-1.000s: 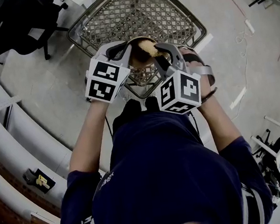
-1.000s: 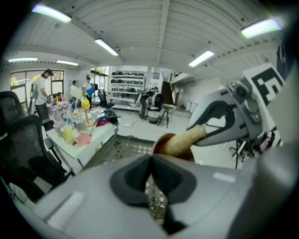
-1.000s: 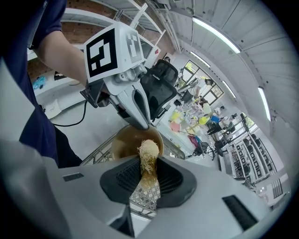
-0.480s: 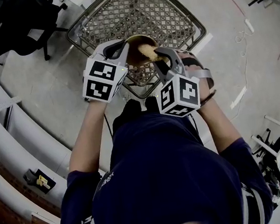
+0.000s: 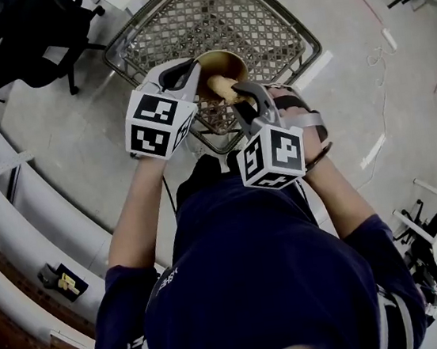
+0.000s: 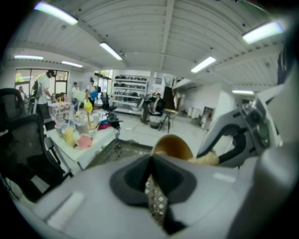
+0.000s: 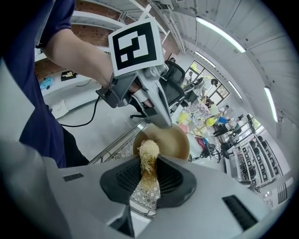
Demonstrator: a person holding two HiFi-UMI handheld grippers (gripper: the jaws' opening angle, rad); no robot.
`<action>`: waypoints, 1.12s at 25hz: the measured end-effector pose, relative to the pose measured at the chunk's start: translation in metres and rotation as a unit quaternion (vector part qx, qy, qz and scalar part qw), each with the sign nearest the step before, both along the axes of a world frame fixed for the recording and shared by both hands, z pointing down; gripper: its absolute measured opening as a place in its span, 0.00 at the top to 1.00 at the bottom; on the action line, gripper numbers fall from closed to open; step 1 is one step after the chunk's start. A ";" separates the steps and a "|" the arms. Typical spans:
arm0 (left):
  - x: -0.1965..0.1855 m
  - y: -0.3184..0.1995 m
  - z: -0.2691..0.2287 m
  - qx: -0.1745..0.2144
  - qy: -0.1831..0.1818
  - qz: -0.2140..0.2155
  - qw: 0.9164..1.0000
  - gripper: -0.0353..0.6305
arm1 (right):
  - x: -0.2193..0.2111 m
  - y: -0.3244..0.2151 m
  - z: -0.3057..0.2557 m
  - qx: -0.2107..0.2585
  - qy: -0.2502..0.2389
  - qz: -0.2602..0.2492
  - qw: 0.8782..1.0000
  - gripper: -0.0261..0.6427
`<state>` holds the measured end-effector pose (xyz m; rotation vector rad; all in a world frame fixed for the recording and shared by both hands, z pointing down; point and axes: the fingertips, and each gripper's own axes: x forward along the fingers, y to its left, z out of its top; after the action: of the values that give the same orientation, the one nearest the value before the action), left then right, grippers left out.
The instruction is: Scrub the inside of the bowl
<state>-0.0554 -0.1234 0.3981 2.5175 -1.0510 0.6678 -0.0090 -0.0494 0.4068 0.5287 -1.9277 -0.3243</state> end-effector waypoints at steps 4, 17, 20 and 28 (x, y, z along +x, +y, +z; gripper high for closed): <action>0.000 -0.001 -0.003 -0.015 0.038 -0.007 0.999 0.93 | -0.006 0.001 -0.002 0.000 -0.006 -0.005 1.000 0.85; -0.007 -0.003 -0.012 -0.068 0.199 -0.061 0.976 0.93 | -0.013 -0.006 -0.021 0.026 -0.030 -0.005 0.999 0.85; -0.008 -0.001 -0.012 -0.074 0.219 -0.065 0.971 0.93 | -0.014 -0.008 -0.025 0.033 -0.031 -0.005 0.999 0.85; -0.007 0.005 -0.016 -0.077 0.232 -0.065 0.968 0.93 | -0.016 -0.014 -0.036 0.050 -0.031 0.000 0.998 0.85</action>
<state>-0.0624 -0.1184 0.3818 2.2836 -0.9366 0.1045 -0.0250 -0.0636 0.3711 0.6106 -1.9780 -0.4109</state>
